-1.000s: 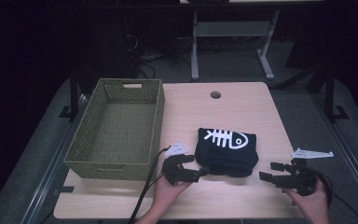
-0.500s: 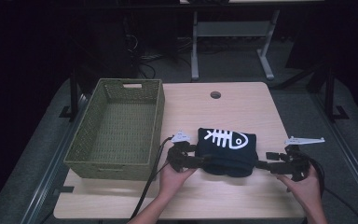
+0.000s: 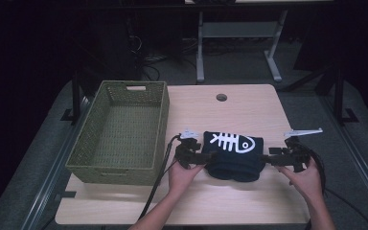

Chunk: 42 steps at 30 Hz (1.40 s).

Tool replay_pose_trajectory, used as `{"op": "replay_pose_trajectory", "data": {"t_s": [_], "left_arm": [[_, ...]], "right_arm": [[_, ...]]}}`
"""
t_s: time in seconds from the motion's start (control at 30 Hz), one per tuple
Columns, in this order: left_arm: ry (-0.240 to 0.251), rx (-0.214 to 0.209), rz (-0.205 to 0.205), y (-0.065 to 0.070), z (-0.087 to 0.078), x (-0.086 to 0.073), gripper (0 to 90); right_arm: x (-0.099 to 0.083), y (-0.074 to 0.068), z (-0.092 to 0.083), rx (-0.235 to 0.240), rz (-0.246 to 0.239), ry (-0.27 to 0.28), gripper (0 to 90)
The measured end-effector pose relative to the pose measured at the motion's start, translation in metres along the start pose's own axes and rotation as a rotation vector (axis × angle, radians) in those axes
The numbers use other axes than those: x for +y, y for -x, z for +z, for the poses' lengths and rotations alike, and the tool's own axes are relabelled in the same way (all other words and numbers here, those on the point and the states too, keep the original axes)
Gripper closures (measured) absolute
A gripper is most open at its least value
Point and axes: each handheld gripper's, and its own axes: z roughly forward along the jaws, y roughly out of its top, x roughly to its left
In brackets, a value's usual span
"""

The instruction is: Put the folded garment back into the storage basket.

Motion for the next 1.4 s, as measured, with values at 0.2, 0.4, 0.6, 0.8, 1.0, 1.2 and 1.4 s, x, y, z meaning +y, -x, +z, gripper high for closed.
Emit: {"op": "replay_pose_trajectory", "data": {"t_s": [0.2, 0.4, 0.6, 0.8, 1.0, 1.2, 1.4], "left_arm": [[-0.014, -0.005, -0.043, -0.006, 0.009, 0.001, 21.5], [-0.036, -0.004, -0.076, -0.011, 0.019, -0.002, 21.7], [-0.051, -0.018, -0.113, -0.013, 0.022, -0.003, 24.0], [-0.049, -0.040, -0.125, -0.011, 0.019, -0.008, 32.0], [-0.043, -0.073, -0.135, -0.007, 0.017, -0.014, 47.3], [-0.035, -0.088, -0.127, -0.004, 0.015, -0.014, 63.2], [-0.030, -0.100, -0.146, -0.004, 0.011, -0.011, 68.0]], "right_arm": [[0.004, 0.010, 0.012, -0.023, 0.033, -0.022, 19.1], [0.005, 0.015, 0.026, -0.009, 0.076, -0.028, 22.0], [0.002, 0.013, 0.041, -0.046, 0.075, -0.044, 29.9], [0.001, 0.010, 0.043, -0.069, 0.073, -0.028, 41.3], [-0.007, 0.008, 0.047, -0.056, 0.104, 0.018, 51.1], [-0.010, 0.005, 0.049, -0.046, 0.112, 0.033, 63.2], [-0.007, 0.001, 0.043, -0.019, 0.121, 0.022, 68.7]]}}
